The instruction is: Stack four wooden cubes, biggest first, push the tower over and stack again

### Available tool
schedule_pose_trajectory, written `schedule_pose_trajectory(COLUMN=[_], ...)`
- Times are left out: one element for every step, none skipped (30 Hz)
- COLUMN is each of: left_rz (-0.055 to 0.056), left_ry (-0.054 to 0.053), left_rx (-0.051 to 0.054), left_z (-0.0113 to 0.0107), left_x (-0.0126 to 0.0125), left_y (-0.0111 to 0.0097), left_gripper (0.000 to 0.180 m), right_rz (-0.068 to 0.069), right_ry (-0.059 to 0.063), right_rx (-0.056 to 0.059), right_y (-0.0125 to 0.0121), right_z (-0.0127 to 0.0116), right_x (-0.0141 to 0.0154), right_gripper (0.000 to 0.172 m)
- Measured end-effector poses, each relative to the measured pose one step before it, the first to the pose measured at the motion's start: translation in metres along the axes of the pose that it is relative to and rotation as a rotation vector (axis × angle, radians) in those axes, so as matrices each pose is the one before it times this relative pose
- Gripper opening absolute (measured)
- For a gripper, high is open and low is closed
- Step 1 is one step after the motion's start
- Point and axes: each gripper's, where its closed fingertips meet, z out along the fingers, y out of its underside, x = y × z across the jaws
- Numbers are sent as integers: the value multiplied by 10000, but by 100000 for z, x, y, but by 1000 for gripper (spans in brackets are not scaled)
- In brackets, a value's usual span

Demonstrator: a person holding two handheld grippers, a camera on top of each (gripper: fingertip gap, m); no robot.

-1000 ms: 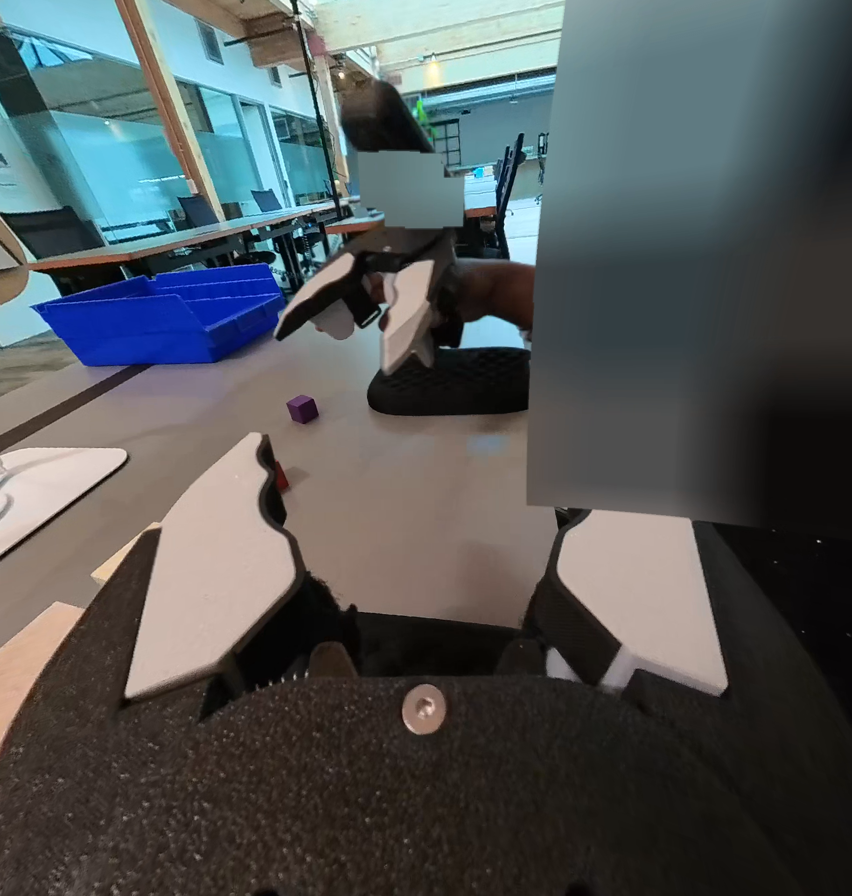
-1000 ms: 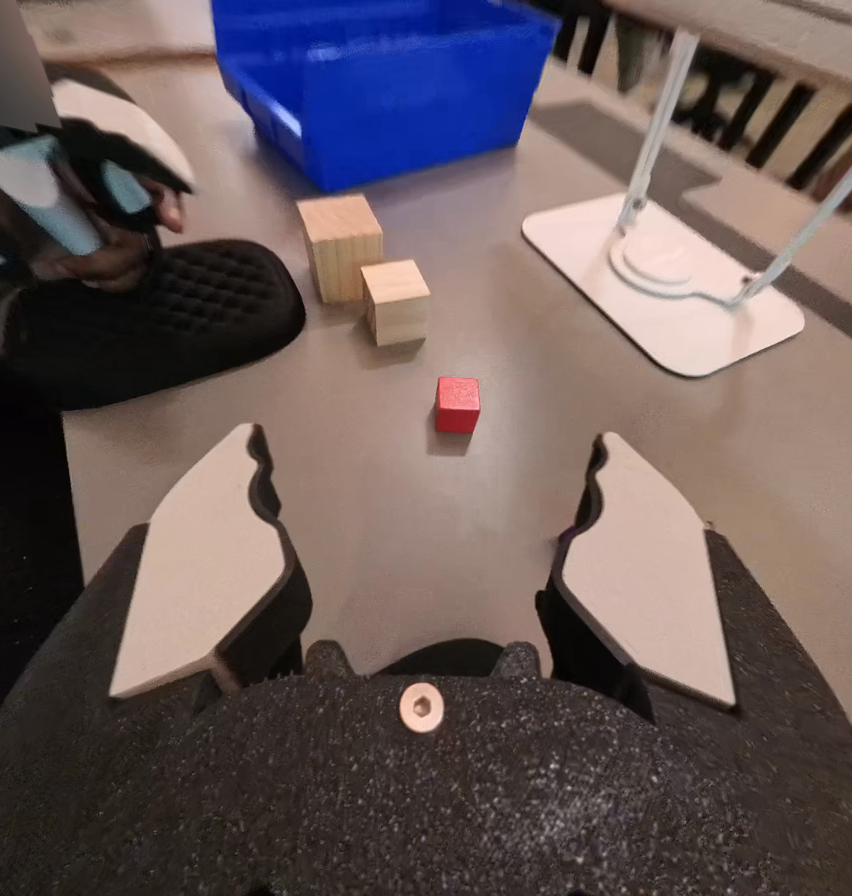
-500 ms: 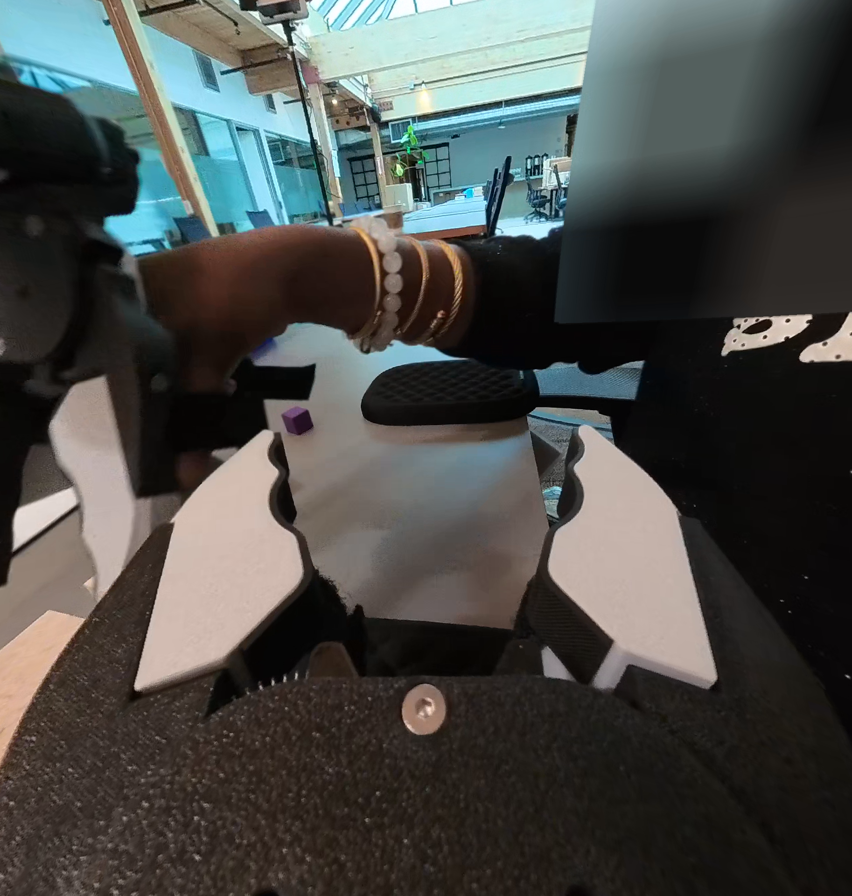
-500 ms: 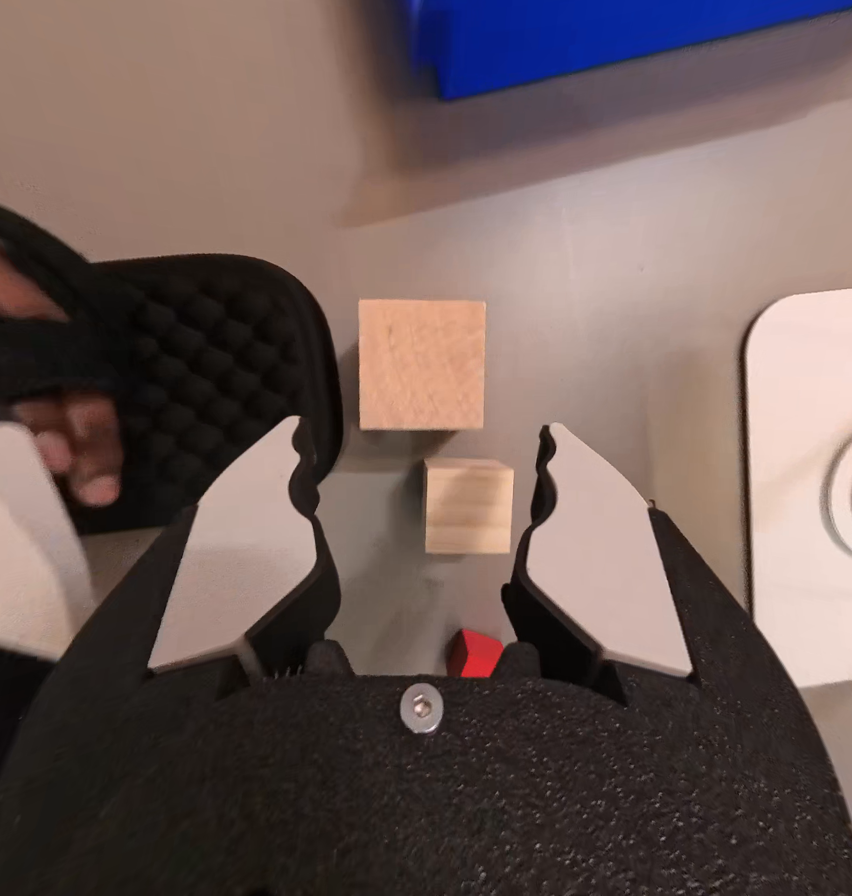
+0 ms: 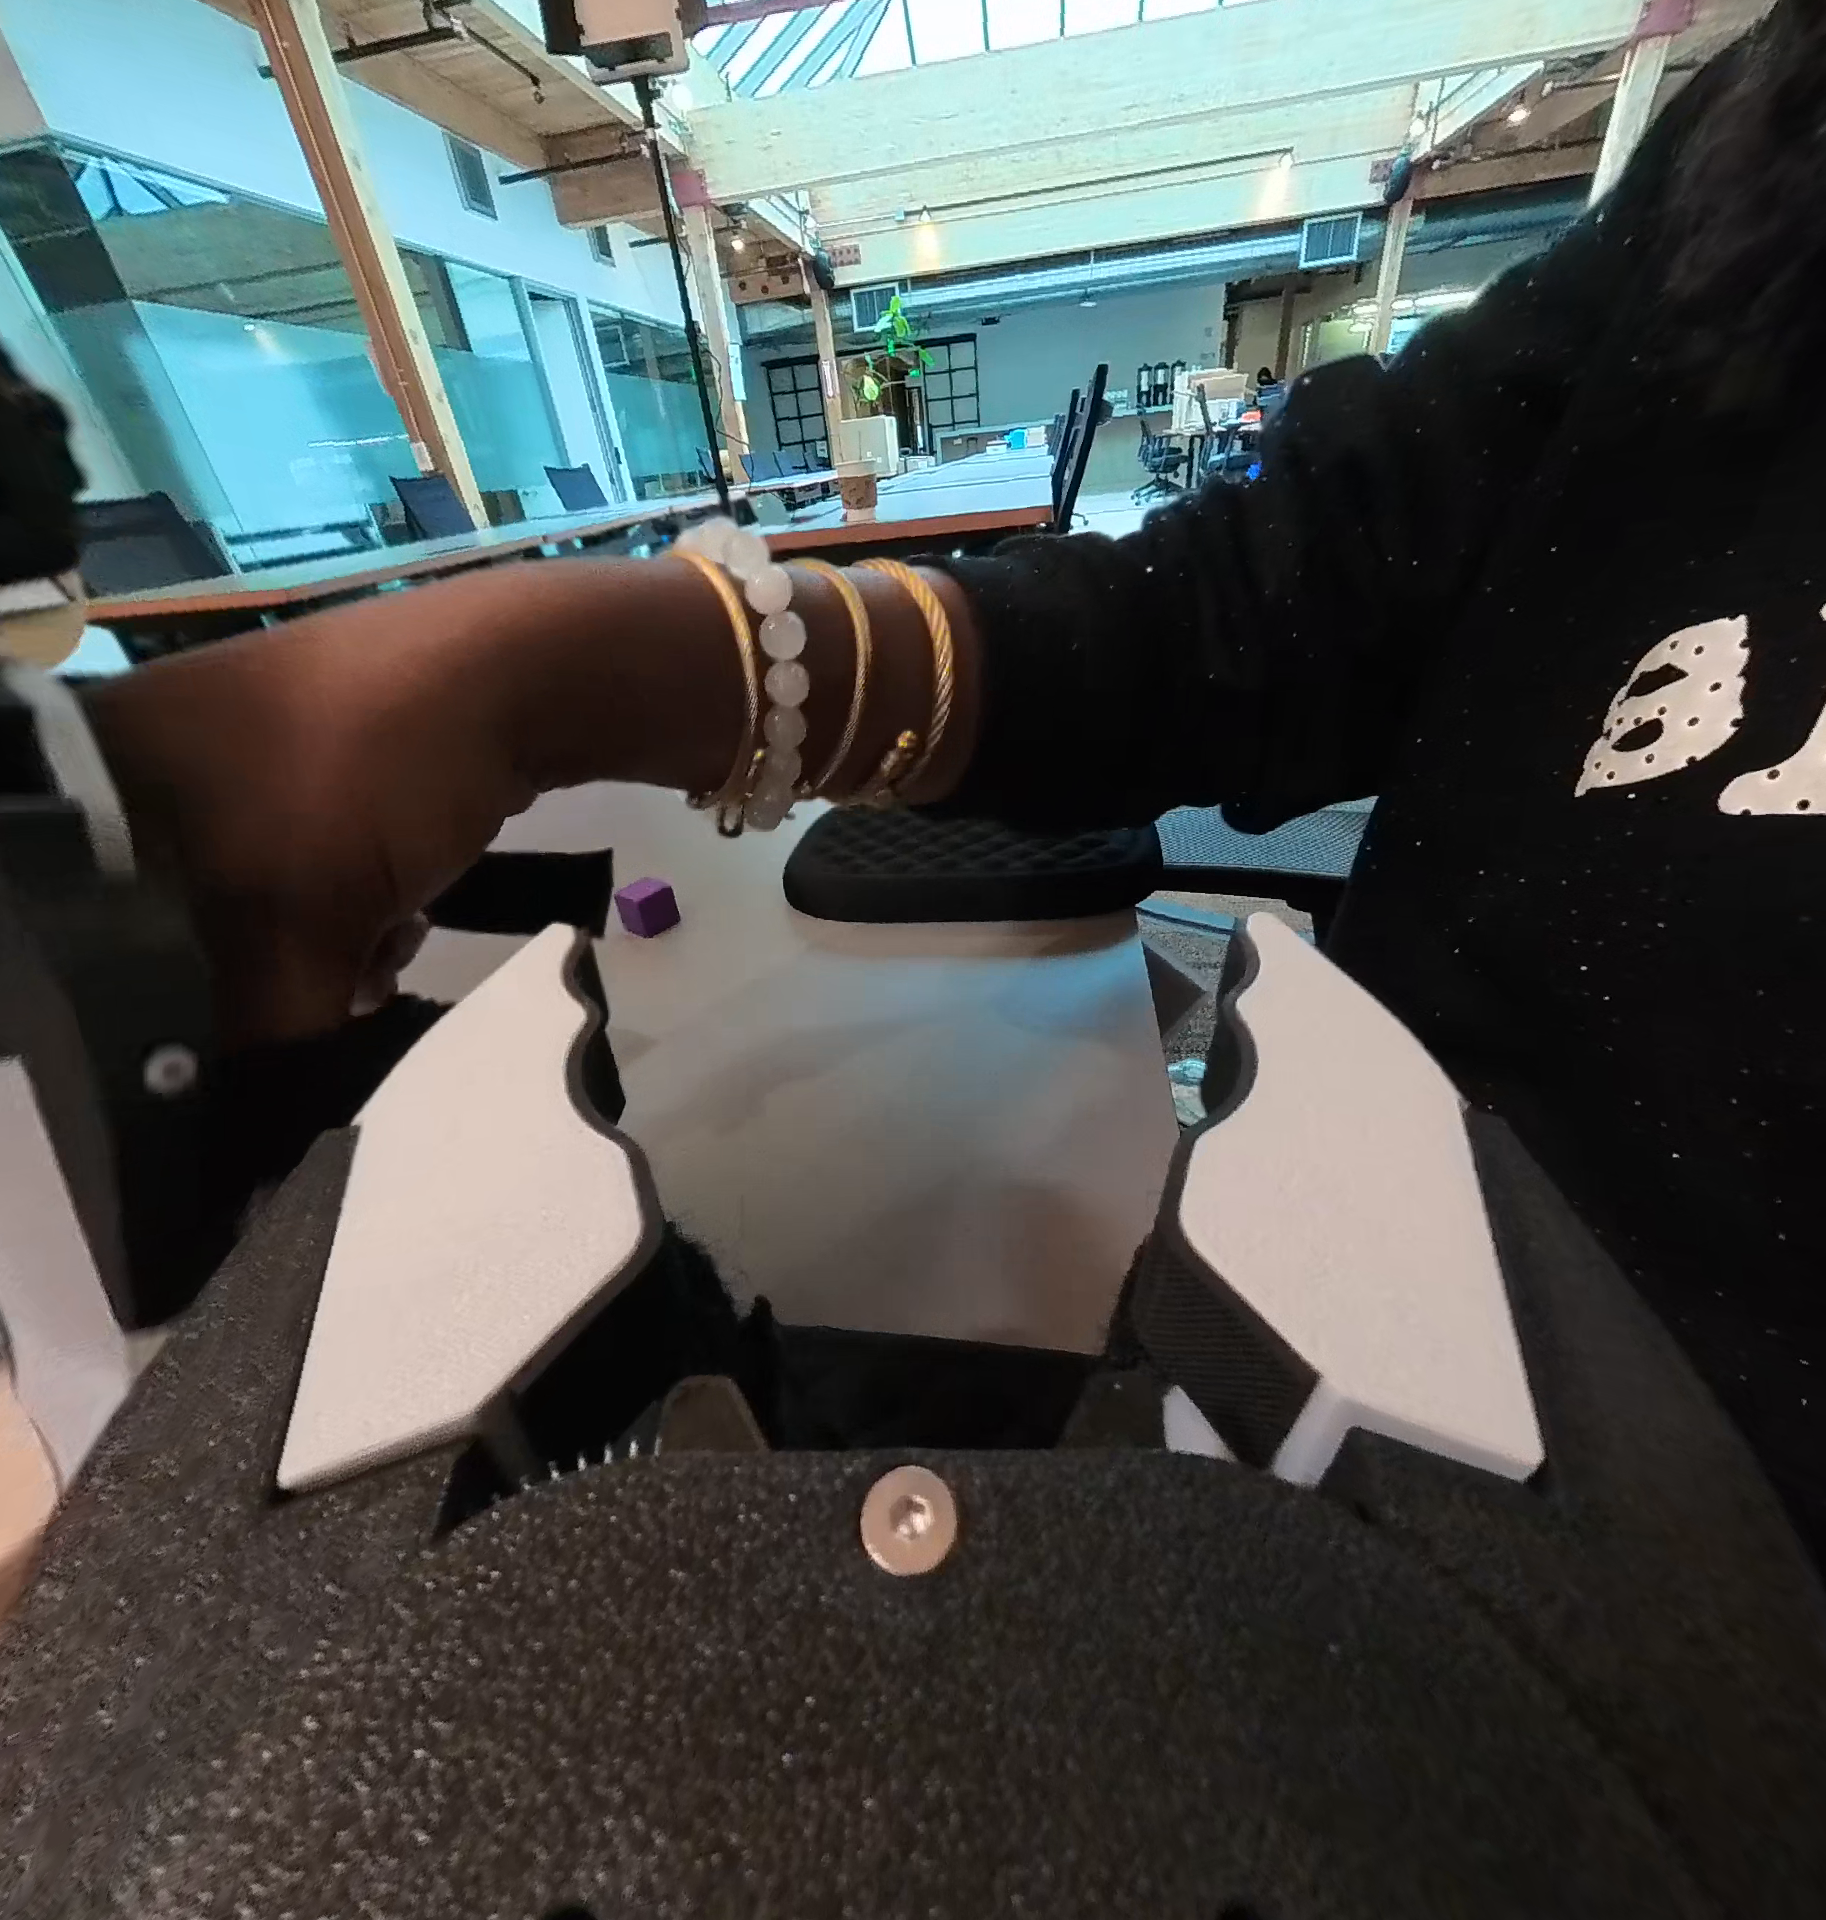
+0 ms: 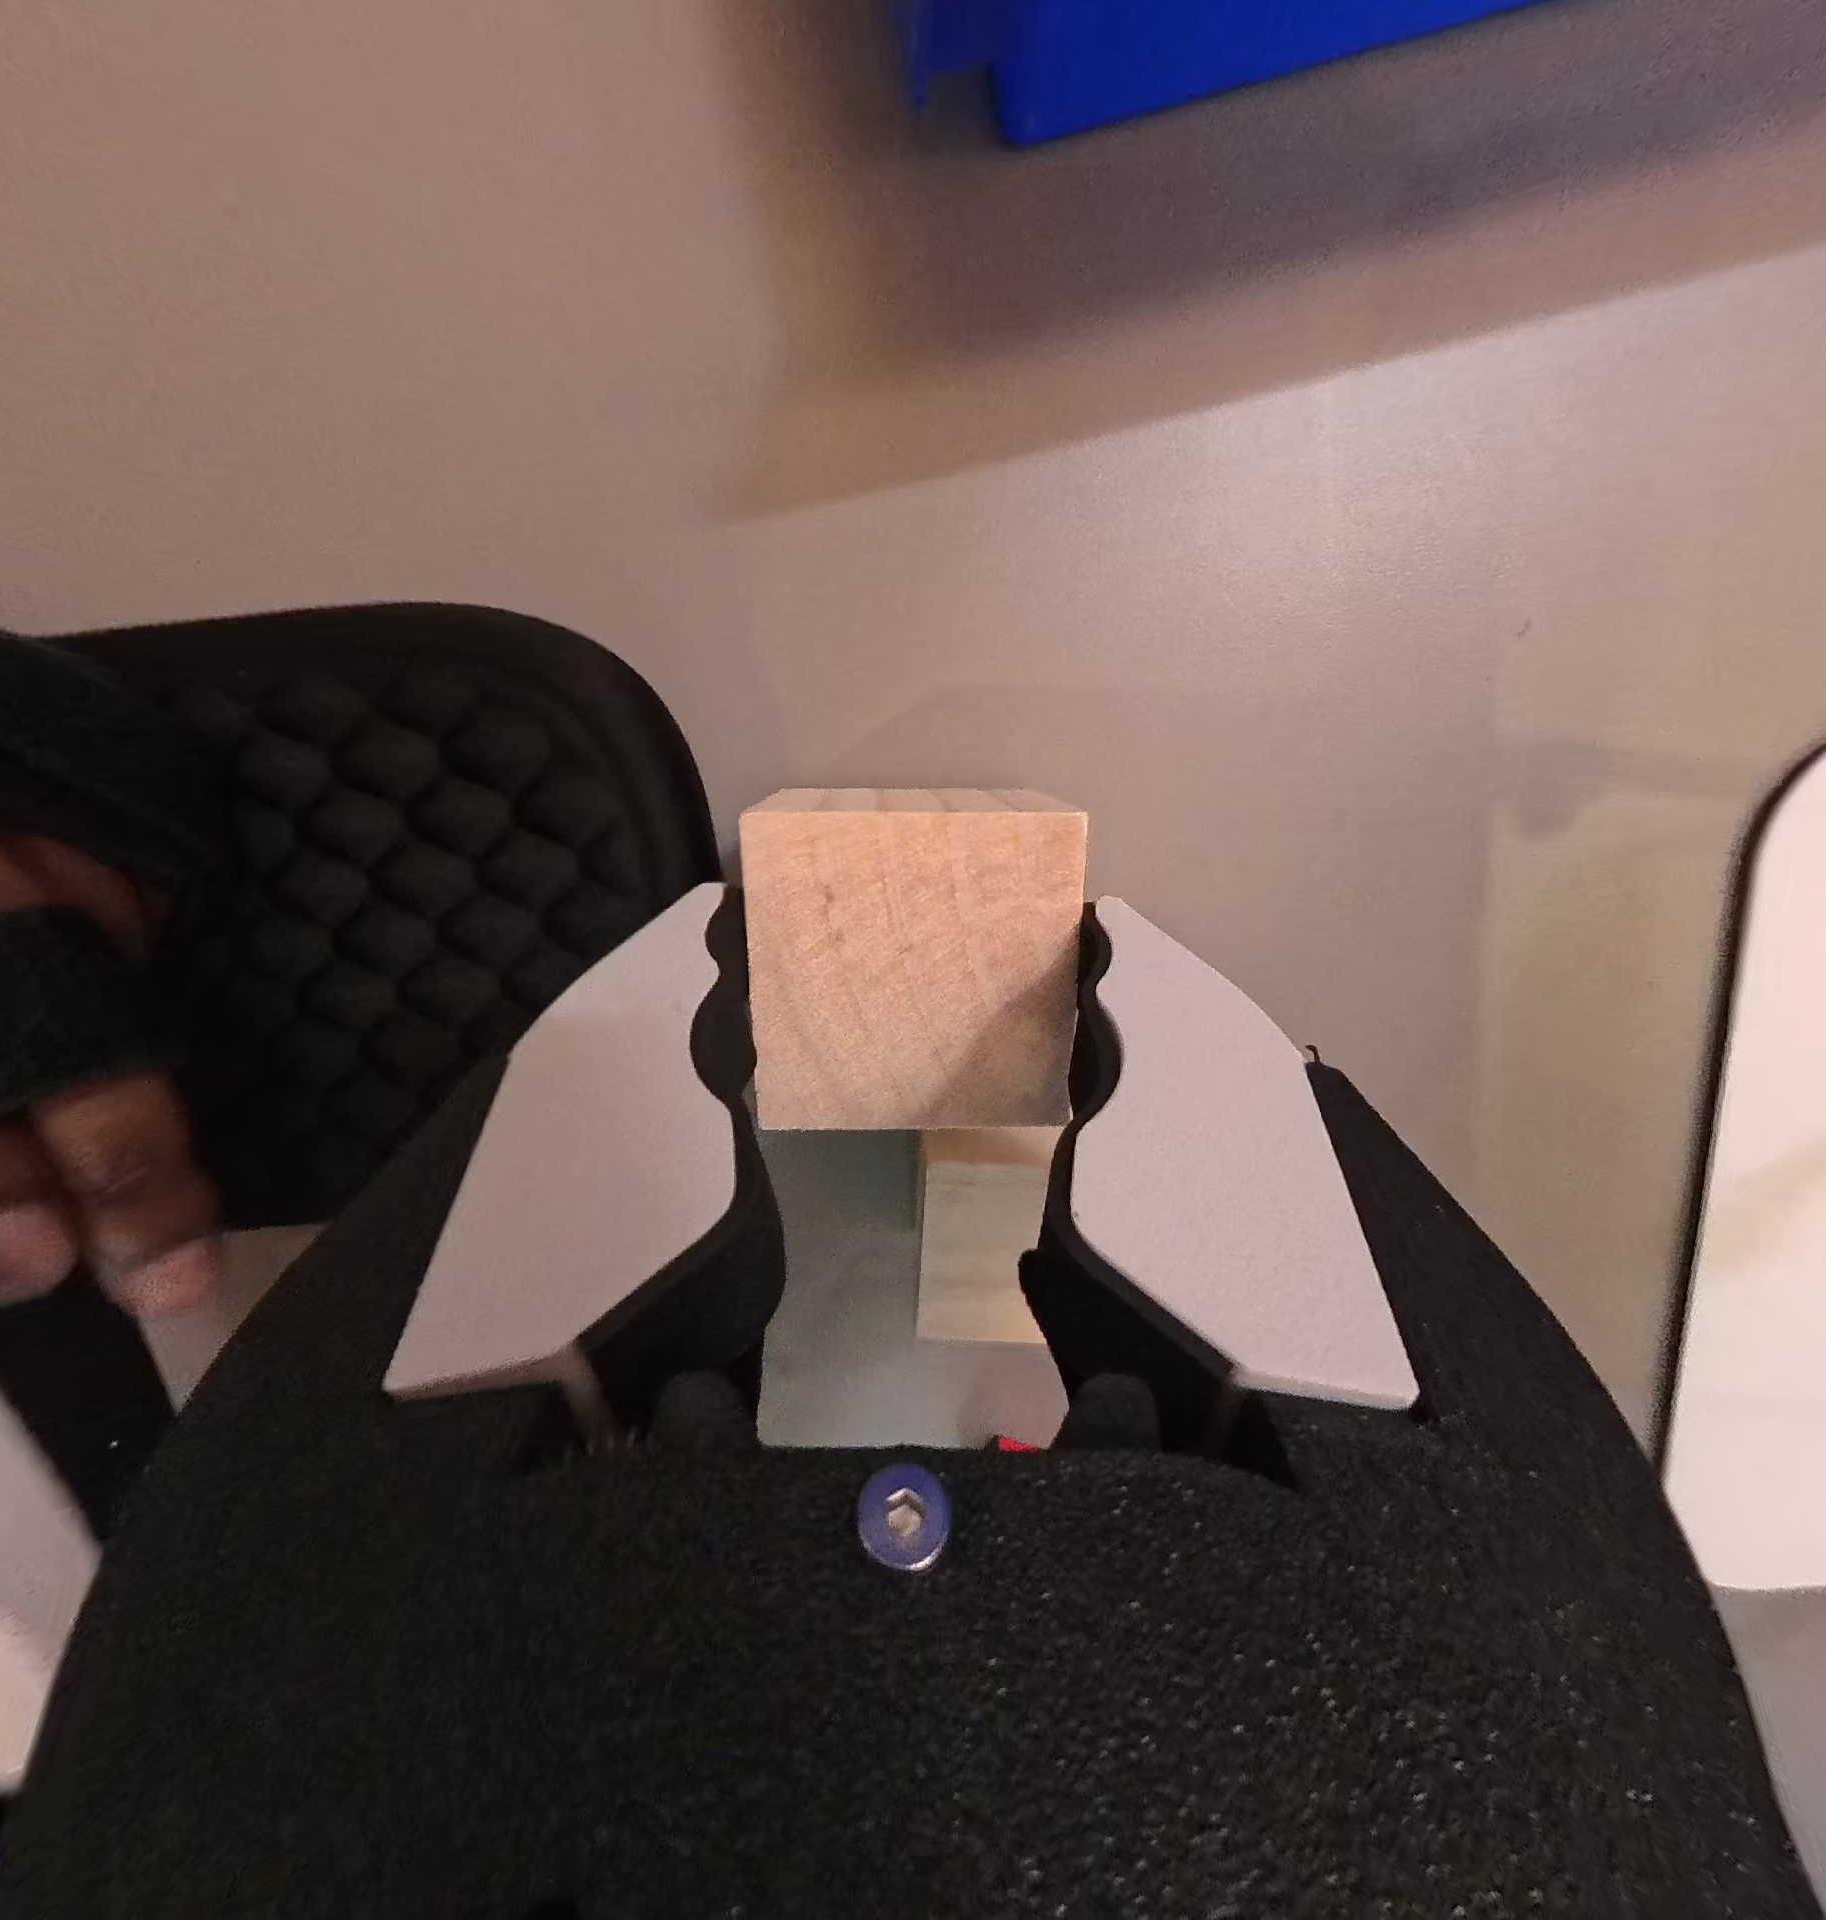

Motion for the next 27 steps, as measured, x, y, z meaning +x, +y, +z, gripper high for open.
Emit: schedule_pose_trajectory(left_rz=[-31,-23,-18,-10,0,1,3,3,-2,-2,-6,-7,2,15,24,24,11,14,14,3,-12,-20,-27,-19,-9,0,9], left_ry=[-24,-21,-22,-19,4,-1,-2,0,-23,-22,-40,-48,-27,-46,-51,-33,-38,0,7,1,5,9,-5,-4,-4,12,34], left_rx=[11,19,18,8,2,-7,-9,-6,-10,-19,-23,-35,-43,-56,-64,-61,-62,-42,-26,-11,-6,-2,4,15,17,8,4], left_z=[-8,-17,-8,-11,-6,5,15,-4,15,21,20,41,39,46,56,67,54,36,26,5,11,2,-4,-12,-16,-7,-9], left_x=[-66,-51,-53,-34,-7,-1,-9,-4,-33,-39,-68,-69,-27,-44,-42,-14,-36,12,23,-8,-1,-15,-33,-21,-7,22,45], left_y=[-19,-22,-20,-19,-1,0,13,-2,14,17,33,38,47,71,70,75,78,52,30,15,10,6,-11,-16,-11,-11,4], left_gripper=[113,114,114,115,115,115,116,116,118,120,123,127,129,132,134,136,139,141,142,142,142,142,142,142,142,141,140], right_rz=[56,52,7,-48,-13,30,58,98,80,36,37,47,36,-8,-12,-9,-46,-78,-50,-38,-75,-85,-67,-62,-53,-37,-30], right_ry=[-33,42,112,153,178,175,184,236,252,187,65,-90,-213,-265,-246,-197,-161,-140,-96,-58,-46,-46,-43,-60,-67,-38,5], right_rx=[335,327,293,275,236,181,117,43,-31,-60,-33,-9,-17,-48,-86,-122,-125,-130,-127,-120,-139,-170,-185,-193,-193,-170,-126], right_y=[-144,-52,51,152,298,469,656,860,1046,1133,1082,1019,986,960,908,820,714,606,489,374,328,319,293,268,255,210,127], right_z=[-739,-1005,-1214,-1363,-1443,-1458,-1412,-1312,-1150,-927,-667,-387,-113,137,309,397,461,474,451,434,387,352,315,298,289,255,230], right_x=[16,82,120,100,70,12,-32,-42,-89,-276,-539,-840,-1051,-1128,-1064,-914,-798,-695,-545,-414,-321,-253,-190,-165,-128,-50,20], right_gripper=[59,59,59,59,59,59,59,59,59,59,59,59,59,59,59,59,59,59,59,59,59,59,59,59,59,59,59])
